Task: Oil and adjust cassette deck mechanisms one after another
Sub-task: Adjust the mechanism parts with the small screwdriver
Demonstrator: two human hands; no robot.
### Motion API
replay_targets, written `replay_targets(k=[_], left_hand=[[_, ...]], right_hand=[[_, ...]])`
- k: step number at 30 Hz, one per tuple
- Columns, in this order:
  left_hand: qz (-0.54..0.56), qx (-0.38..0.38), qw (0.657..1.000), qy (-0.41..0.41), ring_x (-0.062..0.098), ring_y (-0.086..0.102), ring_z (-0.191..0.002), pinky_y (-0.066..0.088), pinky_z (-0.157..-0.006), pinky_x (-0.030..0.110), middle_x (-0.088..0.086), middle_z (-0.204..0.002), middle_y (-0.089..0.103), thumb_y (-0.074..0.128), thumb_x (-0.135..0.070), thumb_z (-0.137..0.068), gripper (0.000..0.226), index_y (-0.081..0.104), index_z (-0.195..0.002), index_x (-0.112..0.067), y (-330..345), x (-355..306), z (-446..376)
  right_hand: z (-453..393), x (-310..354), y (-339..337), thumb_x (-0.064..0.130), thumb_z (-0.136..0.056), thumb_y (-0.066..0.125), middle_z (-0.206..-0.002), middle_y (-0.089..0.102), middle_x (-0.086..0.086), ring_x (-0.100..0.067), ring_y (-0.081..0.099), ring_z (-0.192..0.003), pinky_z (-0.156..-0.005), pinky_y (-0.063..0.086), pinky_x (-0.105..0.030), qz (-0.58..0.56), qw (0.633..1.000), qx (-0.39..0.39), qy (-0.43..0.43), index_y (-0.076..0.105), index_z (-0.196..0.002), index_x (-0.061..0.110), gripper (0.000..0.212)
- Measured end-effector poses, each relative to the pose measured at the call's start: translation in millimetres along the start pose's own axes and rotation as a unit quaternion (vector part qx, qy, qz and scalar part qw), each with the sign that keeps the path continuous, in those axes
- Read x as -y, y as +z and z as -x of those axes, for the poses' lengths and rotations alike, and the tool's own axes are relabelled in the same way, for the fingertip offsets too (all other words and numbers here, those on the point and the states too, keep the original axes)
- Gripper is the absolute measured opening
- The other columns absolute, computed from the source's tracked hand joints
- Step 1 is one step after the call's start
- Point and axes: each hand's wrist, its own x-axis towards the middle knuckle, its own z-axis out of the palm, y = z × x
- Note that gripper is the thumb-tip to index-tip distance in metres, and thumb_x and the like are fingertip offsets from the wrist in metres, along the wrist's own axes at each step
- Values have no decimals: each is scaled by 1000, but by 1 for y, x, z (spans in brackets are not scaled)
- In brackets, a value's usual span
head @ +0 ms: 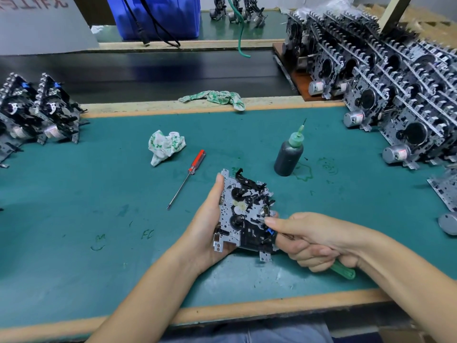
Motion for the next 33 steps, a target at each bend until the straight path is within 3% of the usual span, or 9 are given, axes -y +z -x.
replay_targets(k=[6,11,15,19,24,29,33], left_hand=[[-4,4,1000,1,31,66,-104,57,-83,38,21,-115,66,32,-71,-84,80,70,-111,-6,0,0,1],[16,0,1000,9,29,68,-99,58,-78,35,18,-114,67,33,-69,-84,75,72,-107,-8,-1,-1,2],[39,8,999,15,28,69,-96,58,-72,34,16,-111,69,30,-68,-88,74,75,-101,-10,-1,0,3],[44,27,999,15,27,70,-92,58,-69,32,16,-107,70,29,-67,-87,75,77,-95,-10,-2,1,3],[37,18,999,15,26,68,-100,57,-78,33,16,-115,67,30,-67,-87,74,74,-102,-10,-2,1,3],[28,24,999,11,30,62,-111,51,-94,39,22,-123,61,30,-70,-86,79,67,-115,-6,-2,1,5],[32,21,999,10,31,63,-109,53,-91,39,23,-121,62,30,-69,-86,80,66,-117,-5,-1,1,5]], right_hand=[[2,-1,2,54,-83,41,-29,23,6,-2,18,-21,-29,16,-8,-11,1000,5,-12,37,-42,22,51],[9,-12,-1,49,-92,41,-31,24,5,-5,13,-25,-32,13,-12,-33,995,3,-92,42,-54,17,49],[12,-17,-1,45,-89,49,-37,30,1,-9,17,-31,-35,17,-15,-14,984,-92,-152,53,-61,16,40],[13,-13,0,43,-91,52,-47,42,0,-11,35,-42,-42,32,-19,61,968,-150,-193,60,-64,17,39],[7,-8,4,41,-91,43,-43,42,2,-10,31,-38,-39,26,-15,138,963,-166,-163,56,-66,16,38],[5,-4,9,49,-83,45,-39,35,2,-11,21,-38,-39,20,-17,149,964,-175,-135,58,-52,18,46],[4,-4,9,38,-97,41,-34,33,3,-9,22,-31,-36,19,-16,120,976,-147,-110,53,-46,19,56]])
